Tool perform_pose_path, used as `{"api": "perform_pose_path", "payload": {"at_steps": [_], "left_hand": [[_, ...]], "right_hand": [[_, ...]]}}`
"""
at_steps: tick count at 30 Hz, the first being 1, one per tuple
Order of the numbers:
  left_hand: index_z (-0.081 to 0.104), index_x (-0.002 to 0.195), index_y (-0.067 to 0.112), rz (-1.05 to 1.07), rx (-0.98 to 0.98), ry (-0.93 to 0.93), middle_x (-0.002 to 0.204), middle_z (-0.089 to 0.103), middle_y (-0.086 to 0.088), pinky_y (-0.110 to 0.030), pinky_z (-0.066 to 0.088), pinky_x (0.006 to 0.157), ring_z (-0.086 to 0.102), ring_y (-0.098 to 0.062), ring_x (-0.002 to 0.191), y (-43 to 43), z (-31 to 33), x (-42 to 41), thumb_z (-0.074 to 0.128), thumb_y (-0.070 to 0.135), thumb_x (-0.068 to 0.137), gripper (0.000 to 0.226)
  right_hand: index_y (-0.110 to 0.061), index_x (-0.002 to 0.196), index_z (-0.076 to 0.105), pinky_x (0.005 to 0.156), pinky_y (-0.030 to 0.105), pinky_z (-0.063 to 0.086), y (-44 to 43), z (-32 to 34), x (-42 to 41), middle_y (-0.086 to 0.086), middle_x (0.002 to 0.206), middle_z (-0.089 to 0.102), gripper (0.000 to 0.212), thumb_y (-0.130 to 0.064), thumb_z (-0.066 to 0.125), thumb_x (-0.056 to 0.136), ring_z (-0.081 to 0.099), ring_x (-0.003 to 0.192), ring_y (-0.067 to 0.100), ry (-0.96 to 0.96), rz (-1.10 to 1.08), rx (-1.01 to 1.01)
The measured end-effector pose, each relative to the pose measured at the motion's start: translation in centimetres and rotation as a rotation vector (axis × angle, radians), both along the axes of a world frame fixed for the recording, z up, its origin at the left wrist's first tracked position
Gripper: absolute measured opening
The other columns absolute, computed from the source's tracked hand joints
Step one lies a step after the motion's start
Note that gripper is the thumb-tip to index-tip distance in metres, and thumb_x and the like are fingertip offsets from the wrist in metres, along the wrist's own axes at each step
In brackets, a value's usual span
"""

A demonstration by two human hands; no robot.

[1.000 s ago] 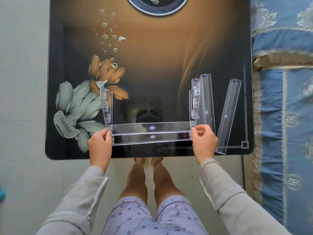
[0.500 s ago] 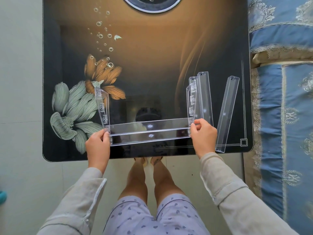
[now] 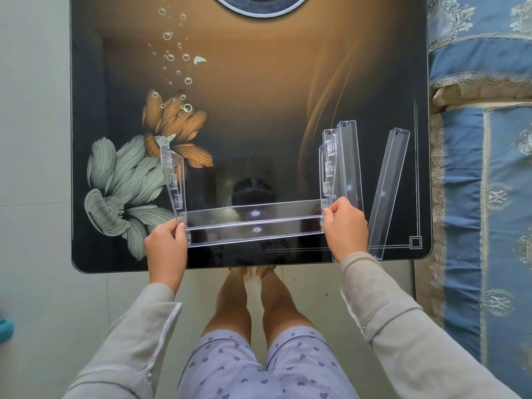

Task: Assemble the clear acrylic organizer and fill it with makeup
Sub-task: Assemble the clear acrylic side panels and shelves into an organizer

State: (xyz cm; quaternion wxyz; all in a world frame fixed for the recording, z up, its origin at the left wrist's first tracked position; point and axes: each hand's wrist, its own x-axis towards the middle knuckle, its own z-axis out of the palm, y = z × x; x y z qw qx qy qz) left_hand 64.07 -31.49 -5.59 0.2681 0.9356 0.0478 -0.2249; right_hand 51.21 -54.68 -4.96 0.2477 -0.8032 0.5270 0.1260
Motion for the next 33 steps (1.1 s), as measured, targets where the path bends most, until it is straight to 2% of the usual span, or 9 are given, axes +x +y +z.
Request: {"api": "perform_pose_path", "payload": {"at_steps": [3, 7, 12, 16, 19, 23, 27, 30, 33], "left_hand": [[0.067, 0.106, -0.005, -0.038, 0.053, 0.008, 0.103, 0.07, -0.025, -0.036, 0.045, 0.088, 0.061, -0.039, 0.098, -0.4, 0.2, 0.5, 0.049, 0.006, 0.091, 0.026], [0.067, 0.104, -0.007, -0.046, 0.079, 0.022, 0.102, 0.069, -0.028, -0.04, 0.046, 0.089, 0.06, -0.044, 0.098, -1.1, 0.4, 1.3, 0.049, 0.005, 0.09, 0.026], [0.068, 0.101, -0.006, -0.043, 0.033, 0.023, 0.097, 0.071, -0.025, -0.034, 0.043, 0.079, 0.06, -0.037, 0.09, -1.1, 0.5, 1.5, 0.049, 0.006, 0.09, 0.024], [0.067, 0.102, 0.0, 0.077, -0.086, 0.09, 0.098, 0.07, -0.019, -0.027, 0.039, 0.079, 0.053, -0.02, 0.082, -0.4, 0.0, 1.2, 0.054, 0.011, 0.089, 0.022], [0.064, 0.107, 0.002, 0.237, -0.262, 0.195, 0.109, 0.067, -0.022, -0.04, 0.048, 0.094, 0.056, -0.019, 0.089, -0.2, -0.1, 1.2, 0.057, 0.008, 0.088, 0.022], [0.063, 0.109, 0.006, 0.271, -0.294, 0.229, 0.098, 0.064, -0.012, -0.051, 0.049, 0.096, 0.057, -0.021, 0.091, -0.1, 0.2, 1.4, 0.057, 0.007, 0.087, 0.023], [0.064, 0.11, 0.008, 0.244, -0.27, 0.223, 0.095, 0.063, -0.007, -0.051, 0.05, 0.094, 0.059, -0.023, 0.091, -0.2, 0.2, 1.4, 0.058, 0.009, 0.087, 0.024], [0.063, 0.112, 0.009, 0.251, -0.293, 0.245, 0.098, 0.063, -0.008, -0.05, 0.049, 0.096, 0.06, -0.023, 0.096, 0.1, 0.3, 1.4, 0.057, 0.008, 0.087, 0.026], [0.062, 0.114, 0.01, 0.232, -0.315, 0.256, 0.1, 0.064, -0.008, -0.046, 0.049, 0.097, 0.059, -0.021, 0.096, 0.3, 0.4, 1.6, 0.057, 0.006, 0.086, 0.028]], "right_hand": [[0.002, 0.099, 0.056, 0.074, 0.036, 0.045, -0.5, 0.2, 0.6, 0.023, 0.104, 0.063, 0.019, -0.013, 0.047, 0.093, 0.059, 0.096, 0.04, 0.178, 0.111, 0.032], [0.001, 0.101, 0.057, 0.075, 0.036, 0.046, -0.6, 0.3, 1.1, 0.022, 0.106, 0.063, 0.017, -0.007, 0.047, 0.091, 0.059, 0.098, 0.039, 0.207, 0.097, 0.048], [-0.002, 0.096, 0.059, 0.075, 0.032, 0.046, -0.6, 0.5, 0.0, 0.017, 0.095, 0.066, 0.022, -0.021, 0.048, 0.094, 0.06, 0.085, 0.031, 0.093, 0.052, 0.103], [-0.011, 0.085, 0.06, 0.069, 0.027, 0.04, -2.0, 0.5, -1.6, 0.003, 0.077, 0.06, 0.029, -0.038, 0.05, 0.091, 0.055, 0.075, 0.022, -0.112, -0.174, 0.043], [-0.008, 0.1, 0.057, 0.083, 0.037, 0.045, -4.5, 0.1, -2.1, 0.013, 0.098, 0.058, 0.027, -0.031, 0.055, 0.088, 0.054, 0.087, 0.026, -0.214, -0.404, -0.097], [-0.001, 0.128, 0.044, 0.1, 0.046, 0.036, -7.6, -1.2, -1.5, 0.021, 0.132, 0.044, 0.059, -0.032, 0.064, 0.082, 0.041, 0.123, 0.037, -0.042, -0.48, -0.123], [-0.001, 0.126, 0.046, 0.101, 0.044, 0.037, -8.6, -2.2, -0.8, 0.021, 0.133, 0.043, 0.055, -0.027, 0.066, 0.081, 0.042, 0.123, 0.037, -0.047, -0.492, -0.112], [0.0, 0.123, 0.049, 0.098, 0.035, 0.038, -8.6, -2.5, -0.9, 0.021, 0.132, 0.045, 0.044, -0.02, 0.061, 0.085, 0.046, 0.121, 0.035, -0.076, -0.53, -0.076], [0.002, 0.123, 0.048, 0.095, 0.032, 0.035, -8.1, -1.5, -1.3, 0.023, 0.132, 0.045, 0.04, -0.018, 0.054, 0.089, 0.046, 0.12, 0.034, -0.13, -0.559, -0.178]]}}
